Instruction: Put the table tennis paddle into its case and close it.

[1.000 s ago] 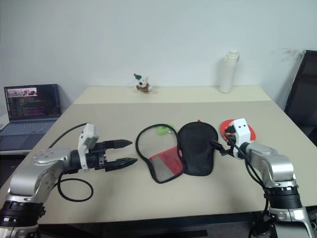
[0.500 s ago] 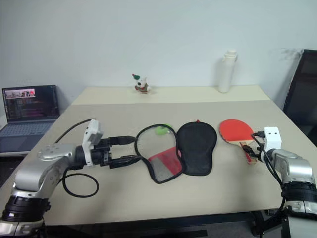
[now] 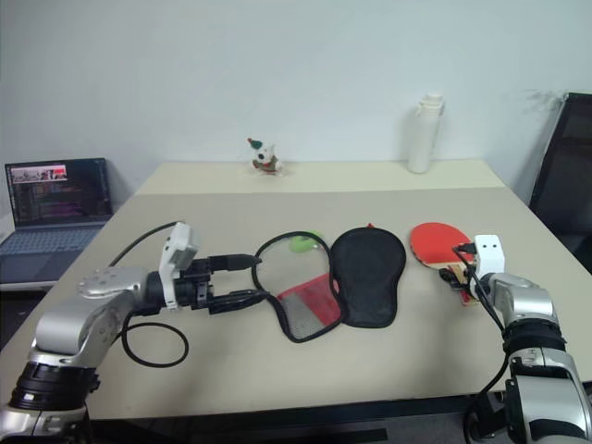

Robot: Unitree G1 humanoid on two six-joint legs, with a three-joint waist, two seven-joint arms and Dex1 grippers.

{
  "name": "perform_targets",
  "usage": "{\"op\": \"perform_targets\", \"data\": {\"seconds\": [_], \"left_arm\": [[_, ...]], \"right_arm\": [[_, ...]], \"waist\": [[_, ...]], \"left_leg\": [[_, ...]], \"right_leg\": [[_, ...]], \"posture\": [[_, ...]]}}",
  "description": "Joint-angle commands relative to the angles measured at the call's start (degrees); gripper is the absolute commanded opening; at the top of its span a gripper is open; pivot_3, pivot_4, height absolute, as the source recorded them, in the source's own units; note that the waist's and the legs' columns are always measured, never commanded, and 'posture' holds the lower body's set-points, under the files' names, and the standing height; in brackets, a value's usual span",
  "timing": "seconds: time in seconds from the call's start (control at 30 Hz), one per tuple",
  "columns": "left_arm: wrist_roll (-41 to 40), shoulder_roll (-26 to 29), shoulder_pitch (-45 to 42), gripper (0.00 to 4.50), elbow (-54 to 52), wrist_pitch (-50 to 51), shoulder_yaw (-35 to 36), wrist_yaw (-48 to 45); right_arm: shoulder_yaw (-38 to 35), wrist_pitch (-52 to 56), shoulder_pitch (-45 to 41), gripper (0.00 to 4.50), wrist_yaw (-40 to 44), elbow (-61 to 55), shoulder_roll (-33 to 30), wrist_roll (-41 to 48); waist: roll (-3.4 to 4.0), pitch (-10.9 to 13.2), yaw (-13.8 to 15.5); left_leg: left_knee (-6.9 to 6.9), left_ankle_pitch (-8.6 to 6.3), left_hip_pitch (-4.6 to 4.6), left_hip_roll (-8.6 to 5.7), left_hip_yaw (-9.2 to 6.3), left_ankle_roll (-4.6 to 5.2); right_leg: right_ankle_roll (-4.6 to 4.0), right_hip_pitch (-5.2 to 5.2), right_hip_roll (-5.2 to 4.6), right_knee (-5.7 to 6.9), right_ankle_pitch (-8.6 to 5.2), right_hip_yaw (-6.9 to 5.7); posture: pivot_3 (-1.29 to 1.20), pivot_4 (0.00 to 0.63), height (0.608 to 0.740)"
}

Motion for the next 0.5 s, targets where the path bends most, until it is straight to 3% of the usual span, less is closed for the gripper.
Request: {"op": "perform_targets", "data": {"seconds": [0.03, 0.27, 0.33, 0.5], "left_arm": [[-0.3, 1.1, 0.2, 4.50, -1.8, -0.7, 2.1, 0.3], [-0.4, 1.2, 0.8, 4.50, -2.3, -0.5, 2.3, 0.6], [-0.4, 1.2, 0.9, 4.50, -2.4, -0.5, 2.4, 0.7], [-0.6, 1.6, 1.4, 4.50, -2.3, -0.4, 2.7, 0.4]], "right_arm": [[-0.4, -0.3, -0.9, 3.61, -1.1, 0.8, 1.0, -0.6], [-4.9, 1.1, -2.2, 1.45, -5.1, -1.6, 1.0, 1.1], [-6.8, 3.5, -2.2, 1.15, -6.3, -5.2, 0.6, 2.4], [-11.1, 19.8, 0.1, 1.15, -11.4, -29.4, 3.8, 9.1]], "waist": [[-0.01, 0.0, 0.0], [-0.11, -0.1, 0.0], [-0.08, 0.0, 0.0], [0.12, 0.1, 0.0]], "left_leg": [[0.00, 0.00, 0.02, 0.00, 0.00, 0.00], [0.05, 0.00, 0.30, -0.01, 0.20, 0.00], [0.05, 0.00, 0.36, -0.02, 0.33, 0.00], [-0.02, 0.00, 0.01, 0.05, 0.66, 0.00]], "right_leg": [[0.00, 0.02, 0.00, 0.00, 0.00, 0.00], [0.04, 0.21, 0.00, 0.02, 0.09, 0.25], [0.07, 0.21, 0.00, 0.03, 0.11, 0.38], [0.09, -0.31, -0.01, 0.12, 0.12, 0.76]], "posture": [[0.00, 0.150, 0.740], [0.00, 0.150, 0.740], [0.00, 0.150, 0.740], [0.00, 0.150, 0.740]]}}
